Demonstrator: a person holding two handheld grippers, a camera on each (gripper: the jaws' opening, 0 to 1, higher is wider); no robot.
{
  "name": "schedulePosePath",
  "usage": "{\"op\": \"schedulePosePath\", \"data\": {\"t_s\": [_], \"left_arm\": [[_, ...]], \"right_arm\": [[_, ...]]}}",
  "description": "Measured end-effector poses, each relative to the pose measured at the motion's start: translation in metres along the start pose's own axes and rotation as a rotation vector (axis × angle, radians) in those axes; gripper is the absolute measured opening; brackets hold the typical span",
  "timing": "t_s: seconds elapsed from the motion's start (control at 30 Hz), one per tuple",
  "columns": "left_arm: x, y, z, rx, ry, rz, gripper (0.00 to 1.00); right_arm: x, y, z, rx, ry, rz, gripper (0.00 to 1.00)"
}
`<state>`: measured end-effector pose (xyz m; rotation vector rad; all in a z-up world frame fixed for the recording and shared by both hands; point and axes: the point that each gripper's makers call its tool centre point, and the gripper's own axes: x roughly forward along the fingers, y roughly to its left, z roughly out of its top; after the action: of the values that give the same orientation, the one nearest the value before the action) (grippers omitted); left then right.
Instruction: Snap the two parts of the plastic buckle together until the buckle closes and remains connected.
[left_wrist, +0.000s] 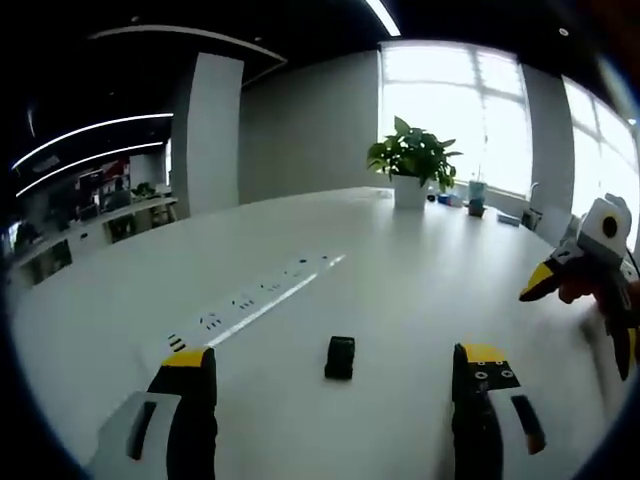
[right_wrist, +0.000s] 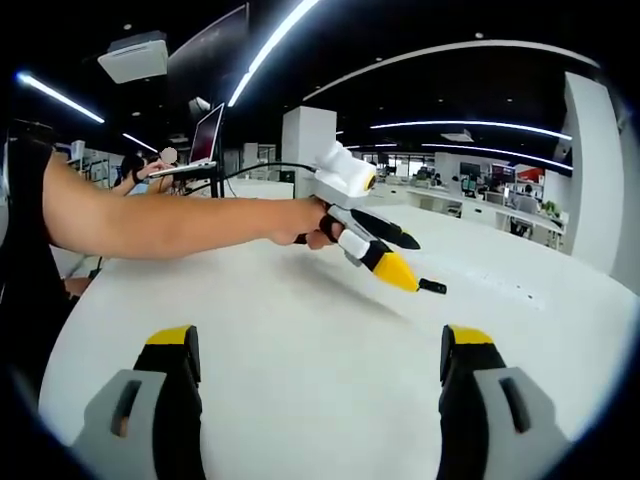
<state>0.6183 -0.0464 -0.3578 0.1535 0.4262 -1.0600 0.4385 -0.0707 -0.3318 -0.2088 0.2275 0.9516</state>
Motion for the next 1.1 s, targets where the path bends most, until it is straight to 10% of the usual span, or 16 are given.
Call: {"op": "schedulePosePath", "data": {"t_s": [1.1], "left_arm": [[-0.036,-0.019,0.005,-0.010,-0.027,0.000,0.99]], "right_arm": [[0.002,0.000,-0.005,0.006,0.021,0.002,1.00]]}}
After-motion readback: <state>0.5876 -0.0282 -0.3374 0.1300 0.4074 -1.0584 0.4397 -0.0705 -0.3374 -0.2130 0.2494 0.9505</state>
